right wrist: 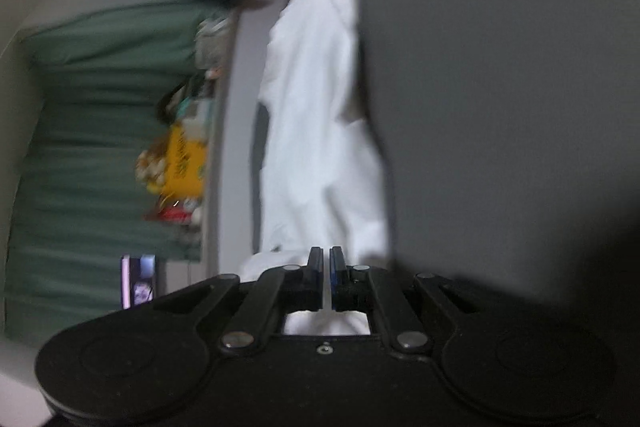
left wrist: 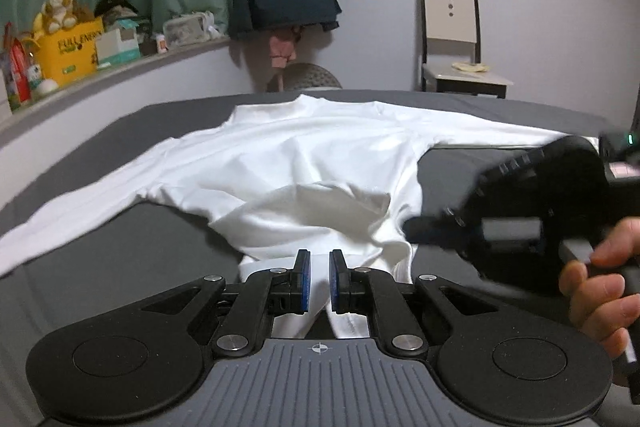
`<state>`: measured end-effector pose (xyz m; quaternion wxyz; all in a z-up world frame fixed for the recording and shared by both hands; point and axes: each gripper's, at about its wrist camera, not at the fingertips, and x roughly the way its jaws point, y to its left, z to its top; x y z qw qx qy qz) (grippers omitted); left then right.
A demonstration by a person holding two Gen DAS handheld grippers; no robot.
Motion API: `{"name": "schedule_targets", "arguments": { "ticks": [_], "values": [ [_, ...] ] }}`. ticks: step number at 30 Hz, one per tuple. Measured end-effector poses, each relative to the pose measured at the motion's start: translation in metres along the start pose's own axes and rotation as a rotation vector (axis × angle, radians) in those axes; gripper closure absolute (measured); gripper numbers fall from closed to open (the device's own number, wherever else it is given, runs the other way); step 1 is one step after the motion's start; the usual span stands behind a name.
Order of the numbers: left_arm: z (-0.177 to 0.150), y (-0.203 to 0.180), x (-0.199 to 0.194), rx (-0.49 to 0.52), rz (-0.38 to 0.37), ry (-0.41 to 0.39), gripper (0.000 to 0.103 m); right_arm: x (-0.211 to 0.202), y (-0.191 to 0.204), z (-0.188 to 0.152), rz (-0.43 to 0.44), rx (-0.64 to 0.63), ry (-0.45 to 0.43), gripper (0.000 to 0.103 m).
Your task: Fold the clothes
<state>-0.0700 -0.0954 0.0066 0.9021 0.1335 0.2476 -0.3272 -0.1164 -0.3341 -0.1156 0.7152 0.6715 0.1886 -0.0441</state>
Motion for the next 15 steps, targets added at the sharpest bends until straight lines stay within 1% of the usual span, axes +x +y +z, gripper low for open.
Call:
{"name": "schedule_targets", "arguments": {
  "ticks": [2,4,5,6,7,8,9,10,11,12,13,14,15],
  "values": [
    [-0.003,-0.002,0.006,0.010,0.008,0.012,0.094,-0.006,0.012,0.001,-0.037,-0.093,-0.013,0.096],
    [-0.006,-0.005,0.014,0.015,0.018,0.022,0.094,-0.009,0.036,-0.002,-0.023,-0.254,-0.021,0.092],
    [-0.008,-0.005,0.015,0.014,0.024,0.024,0.094,-0.009,0.050,-0.005,-0.022,-0.348,-0.022,0.083],
    [-0.009,-0.006,0.018,0.013,0.026,0.026,0.094,-0.009,0.064,-0.011,-0.026,-0.464,-0.033,0.067],
    [-0.010,-0.007,0.019,0.015,0.027,0.031,0.094,-0.007,0.078,-0.017,-0.033,-0.577,-0.044,0.058],
    [-0.012,-0.008,0.019,0.024,0.029,0.034,0.094,-0.002,0.089,-0.024,-0.059,-0.672,-0.048,0.043],
    [-0.013,-0.009,0.020,0.033,0.031,0.037,0.094,0.005,0.099,-0.030,-0.075,-0.767,-0.064,0.042],
    [-0.015,-0.011,0.019,0.043,0.034,0.037,0.094,0.016,0.103,-0.034,-0.097,-0.835,-0.058,0.042],
    [-0.016,-0.012,0.018,0.053,0.038,0.035,0.094,0.026,0.107,-0.037,-0.120,-0.902,-0.053,0.047],
    [-0.016,-0.012,0.016,0.054,0.041,0.032,0.094,0.036,0.110,-0.040,-0.140,-0.958,-0.045,0.073],
    [-0.016,-0.012,0.015,0.053,0.043,0.030,0.094,0.038,0.105,-0.036,-0.131,-0.920,-0.022,0.094],
    [-0.016,-0.010,0.012,0.046,0.044,0.025,0.094,0.041,0.100,-0.033,-0.122,-0.882,0.002,0.097],
    [-0.015,-0.009,0.010,0.037,0.044,0.020,0.094,0.043,0.095,-0.029,-0.110,-0.839,0.021,0.097]
  ]
}}
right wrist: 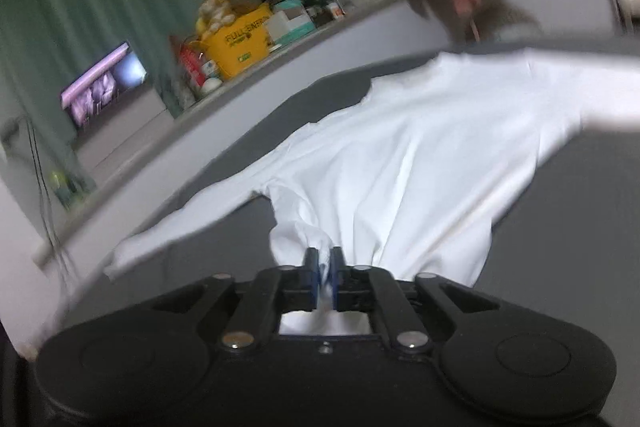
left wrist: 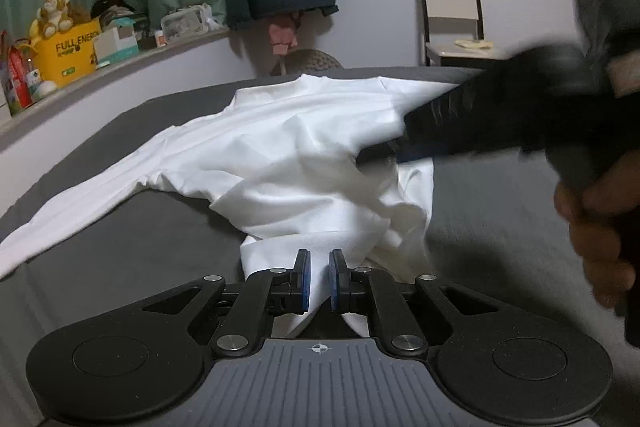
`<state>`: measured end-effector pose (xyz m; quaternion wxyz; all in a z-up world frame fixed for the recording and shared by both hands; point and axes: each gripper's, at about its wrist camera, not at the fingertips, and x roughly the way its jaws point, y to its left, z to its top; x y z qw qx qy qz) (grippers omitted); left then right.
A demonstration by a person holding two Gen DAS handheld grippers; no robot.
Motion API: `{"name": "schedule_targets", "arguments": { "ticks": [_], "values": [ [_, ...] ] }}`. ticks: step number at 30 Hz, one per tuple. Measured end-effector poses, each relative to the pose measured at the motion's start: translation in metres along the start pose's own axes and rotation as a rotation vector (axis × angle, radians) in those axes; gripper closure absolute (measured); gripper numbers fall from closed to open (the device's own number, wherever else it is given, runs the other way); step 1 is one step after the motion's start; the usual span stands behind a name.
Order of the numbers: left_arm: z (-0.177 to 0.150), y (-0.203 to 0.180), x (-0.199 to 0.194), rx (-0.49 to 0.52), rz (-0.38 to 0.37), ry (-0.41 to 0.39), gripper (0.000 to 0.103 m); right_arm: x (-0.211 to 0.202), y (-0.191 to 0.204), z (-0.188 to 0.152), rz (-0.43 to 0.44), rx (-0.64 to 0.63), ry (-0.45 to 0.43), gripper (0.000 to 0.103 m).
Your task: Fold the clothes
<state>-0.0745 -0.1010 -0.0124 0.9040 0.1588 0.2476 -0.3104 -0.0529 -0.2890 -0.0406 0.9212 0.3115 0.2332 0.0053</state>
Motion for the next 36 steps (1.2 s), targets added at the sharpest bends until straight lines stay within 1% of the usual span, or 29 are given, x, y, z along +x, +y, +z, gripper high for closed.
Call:
{"name": "schedule_targets", "arguments": {
  "ticks": [2,3,6,7,8,10,11,12,14,15,17,19,20,22,23,24,26,27,29,30,31,33,35,36],
  "values": [
    [0.001,0.004,-0.004,-0.019,-0.002,-0.014,0.094,-0.010,-0.025,0.000,0.060,0.197,-0.048,0.097],
    [0.001,0.007,-0.005,-0.030,-0.005,-0.021,0.094,-0.016,-0.042,0.001,0.089,0.328,-0.075,0.097],
    [0.002,0.013,-0.008,-0.064,-0.043,-0.050,0.094,-0.027,-0.078,-0.009,0.102,0.566,-0.101,0.097],
    [0.001,0.014,-0.008,-0.074,-0.053,-0.059,0.094,-0.031,-0.084,-0.011,0.103,0.599,-0.101,0.097],
    [0.001,0.015,-0.008,-0.080,-0.059,-0.067,0.094,-0.033,-0.088,-0.014,0.123,0.634,-0.096,0.097],
    [0.002,0.016,-0.009,-0.083,-0.061,-0.083,0.094,-0.036,-0.088,-0.020,0.224,0.705,-0.079,0.097],
    [0.003,0.017,-0.010,-0.085,-0.064,-0.090,0.094,-0.035,-0.083,-0.021,0.286,0.700,-0.067,0.097],
    [0.004,0.018,-0.011,-0.091,-0.071,-0.092,0.094,-0.034,-0.074,-0.020,0.337,0.656,-0.055,0.097],
    [0.006,0.025,-0.017,-0.127,-0.104,-0.108,0.094,-0.036,-0.055,-0.016,0.357,0.530,-0.039,0.097],
    [0.006,0.031,-0.020,-0.167,-0.137,-0.113,0.094,-0.034,-0.045,-0.016,0.360,0.470,-0.028,0.097],
    [0.006,0.045,-0.023,-0.274,-0.240,-0.092,0.094,-0.027,-0.035,-0.017,0.367,0.424,-0.003,0.097],
    [0.002,0.061,-0.021,-0.394,-0.332,-0.066,0.094,-0.017,-0.033,-0.020,0.368,0.429,0.030,0.096],
    [0.000,0.068,-0.018,-0.448,-0.344,-0.057,0.094,-0.013,-0.033,-0.022,0.368,0.445,0.044,0.094],
    [-0.004,0.081,-0.012,-0.552,-0.355,-0.039,0.094,-0.011,-0.034,-0.026,0.366,0.495,0.062,0.092],
    [-0.006,0.086,-0.009,-0.594,-0.351,-0.032,0.094,-0.013,-0.036,-0.027,0.365,0.521,0.062,0.088],
    [-0.008,0.090,-0.005,-0.623,-0.345,-0.026,0.094,-0.013,-0.036,-0.027,0.362,0.535,0.058,0.083],
    [-0.013,0.091,0.002,-0.660,-0.344,-0.011,0.094,-0.021,-0.037,-0.027,0.350,0.553,0.044,0.077],
    [-0.015,0.090,0.004,-0.667,-0.350,-0.005,0.094,-0.023,-0.038,-0.027,0.343,0.549,0.039,0.074],
    [-0.019,0.087,0.007,-0.677,-0.365,0.006,0.094,-0.029,-0.040,-0.028,0.331,0.542,0.027,0.072],
    [-0.020,0.083,0.006,-0.660,-0.358,0.010,0.094,-0.031,-0.040,-0.028,0.324,0.535,0.023,0.072],
    [-0.020,0.078,0.003,-0.618,-0.334,0.010,0.094,-0.032,-0.037,-0.025,0.299,0.500,0.029,0.072],
    [-0.017,0.070,-0.006,-0.487,-0.266,0.019,0.094,-0.037,-0.025,-0.017,0.201,0.369,0.070,0.072],
    [-0.015,0.060,-0.011,-0.332,-0.217,0.037,0.094,-0.041,-0.006,-0.011,0.098,0.182,0.105,0.071],
    [-0.011,0.058,-0.013,-0.282,-0.217,0.042,0.094,-0.043,0.003,-0.008,0.049,0.091,0.120,0.071]
  ]
}}
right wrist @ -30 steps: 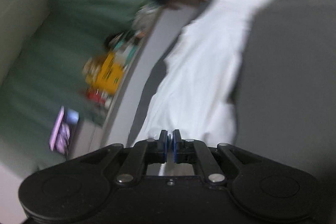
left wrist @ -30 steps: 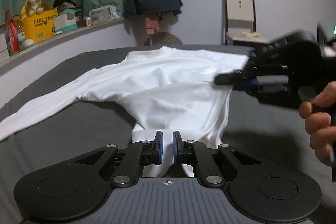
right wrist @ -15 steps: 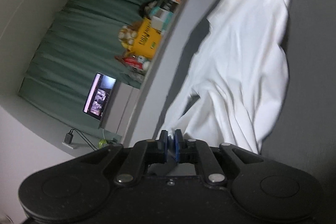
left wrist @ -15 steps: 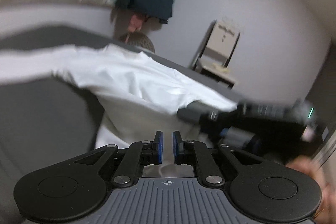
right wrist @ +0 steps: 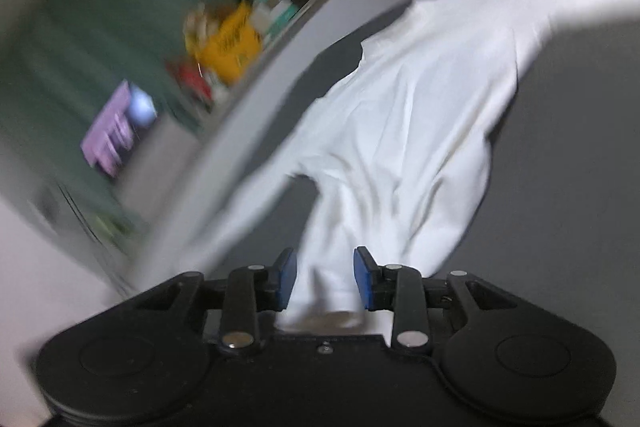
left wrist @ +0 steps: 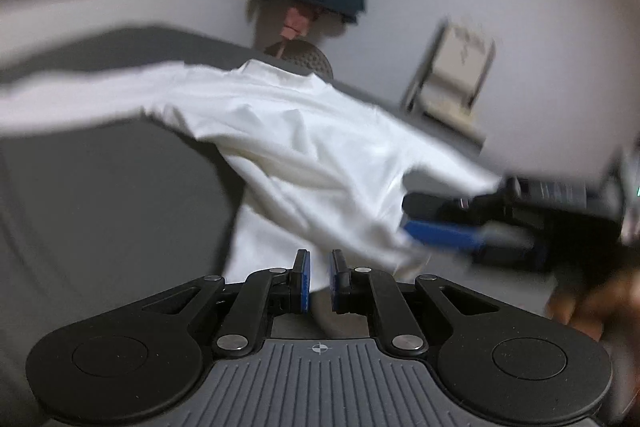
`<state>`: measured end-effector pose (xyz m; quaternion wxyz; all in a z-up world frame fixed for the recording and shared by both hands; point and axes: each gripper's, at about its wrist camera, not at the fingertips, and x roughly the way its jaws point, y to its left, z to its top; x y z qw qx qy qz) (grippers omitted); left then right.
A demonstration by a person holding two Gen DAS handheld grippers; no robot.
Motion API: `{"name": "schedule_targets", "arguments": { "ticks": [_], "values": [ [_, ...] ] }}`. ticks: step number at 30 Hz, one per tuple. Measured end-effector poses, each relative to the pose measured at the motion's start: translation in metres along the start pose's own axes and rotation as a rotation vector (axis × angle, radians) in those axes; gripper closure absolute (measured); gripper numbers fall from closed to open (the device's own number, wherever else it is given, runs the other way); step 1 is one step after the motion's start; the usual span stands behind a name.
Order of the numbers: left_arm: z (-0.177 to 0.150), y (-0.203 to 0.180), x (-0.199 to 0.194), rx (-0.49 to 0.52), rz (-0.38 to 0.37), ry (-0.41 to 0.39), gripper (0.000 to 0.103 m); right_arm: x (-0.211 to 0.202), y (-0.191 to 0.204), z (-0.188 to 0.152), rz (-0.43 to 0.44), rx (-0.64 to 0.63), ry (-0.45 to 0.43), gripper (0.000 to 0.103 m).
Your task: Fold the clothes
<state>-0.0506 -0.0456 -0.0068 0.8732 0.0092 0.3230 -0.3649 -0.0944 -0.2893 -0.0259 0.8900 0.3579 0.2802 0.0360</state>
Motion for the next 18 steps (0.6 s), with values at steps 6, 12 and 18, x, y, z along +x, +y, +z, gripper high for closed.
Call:
{"name": "schedule_targets", "arguments": {
  "ticks": [6,12,18],
  "values": [
    [0.001,0.014,-0.004,-0.145,-0.023,0.097,0.094,-0.024,0.048,-0.006,-0.079,-0.515,0.093,0.053],
    [-0.003,0.025,0.002,-0.280,-0.036,0.139,0.094,-0.018,0.085,-0.048,-0.204,-0.932,0.084,0.056],
    [-0.006,0.012,0.011,-0.251,-0.068,0.194,0.094,-0.002,0.102,-0.074,-0.332,-1.148,-0.012,0.057]
  ]
}}
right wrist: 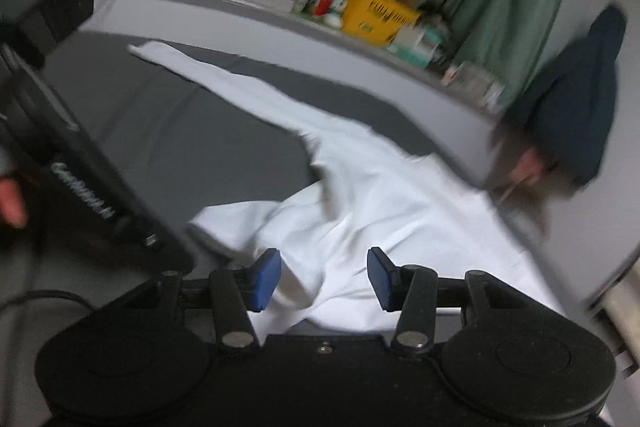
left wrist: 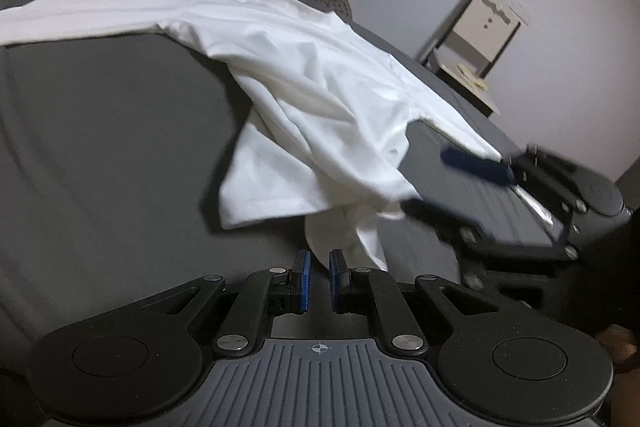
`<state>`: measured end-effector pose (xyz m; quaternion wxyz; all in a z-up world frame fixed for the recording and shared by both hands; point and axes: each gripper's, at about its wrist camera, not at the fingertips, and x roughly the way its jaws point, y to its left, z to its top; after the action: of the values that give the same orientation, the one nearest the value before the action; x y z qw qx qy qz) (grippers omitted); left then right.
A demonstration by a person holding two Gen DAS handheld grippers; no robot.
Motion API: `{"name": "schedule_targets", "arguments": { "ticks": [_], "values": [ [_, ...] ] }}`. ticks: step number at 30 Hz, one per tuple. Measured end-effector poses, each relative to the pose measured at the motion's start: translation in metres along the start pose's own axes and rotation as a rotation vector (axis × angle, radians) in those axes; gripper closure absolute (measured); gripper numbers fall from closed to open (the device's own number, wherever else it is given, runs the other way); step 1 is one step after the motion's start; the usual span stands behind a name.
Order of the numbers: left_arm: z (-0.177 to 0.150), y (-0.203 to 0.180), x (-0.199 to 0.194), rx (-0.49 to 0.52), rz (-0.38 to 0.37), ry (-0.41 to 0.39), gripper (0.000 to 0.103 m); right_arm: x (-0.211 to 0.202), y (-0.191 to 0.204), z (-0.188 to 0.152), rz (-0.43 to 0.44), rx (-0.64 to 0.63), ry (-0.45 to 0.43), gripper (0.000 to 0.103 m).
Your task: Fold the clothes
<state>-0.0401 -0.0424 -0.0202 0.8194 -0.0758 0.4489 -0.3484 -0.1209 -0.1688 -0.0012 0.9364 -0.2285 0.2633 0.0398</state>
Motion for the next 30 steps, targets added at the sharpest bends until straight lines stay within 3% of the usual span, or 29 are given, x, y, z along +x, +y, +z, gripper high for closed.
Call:
{"name": "schedule_targets", "arguments": {
  "ticks": [4,8,11,13,19,22,24,30],
  "values": [
    [-0.003,-0.006,-0.003,0.026,-0.005,-0.018,0.094,0.009,0.012,-0.003,-0.005,-0.102,0.033,0.058],
    [-0.003,-0.012,-0.016,0.101,-0.002,-0.110,0.094,0.010,0.017,-0.003,-0.029,-0.127,0.020,0.058],
    [-0.001,-0.024,-0.025,0.220,0.045,-0.174,0.094,0.010,0.018,-0.003,-0.059,-0.128,-0.012,0.058],
    [0.002,-0.030,-0.026,0.264,0.071,-0.181,0.094,0.015,0.020,-0.005,-0.064,-0.136,-0.021,0.058],
    [0.003,-0.030,-0.019,0.252,0.129,-0.116,0.094,0.028,0.023,-0.005,-0.026,-0.124,-0.042,0.060],
    [0.002,-0.030,-0.017,0.258,0.126,-0.108,0.094,0.030,0.026,-0.003,-0.002,-0.121,-0.059,0.072],
    [0.002,-0.029,-0.016,0.251,0.118,-0.108,0.094,0.031,0.026,-0.002,0.023,-0.101,-0.064,0.087],
    [0.004,-0.028,-0.017,0.259,0.131,-0.109,0.094,0.027,0.000,0.003,0.119,0.141,-0.096,0.092]
  ]
}}
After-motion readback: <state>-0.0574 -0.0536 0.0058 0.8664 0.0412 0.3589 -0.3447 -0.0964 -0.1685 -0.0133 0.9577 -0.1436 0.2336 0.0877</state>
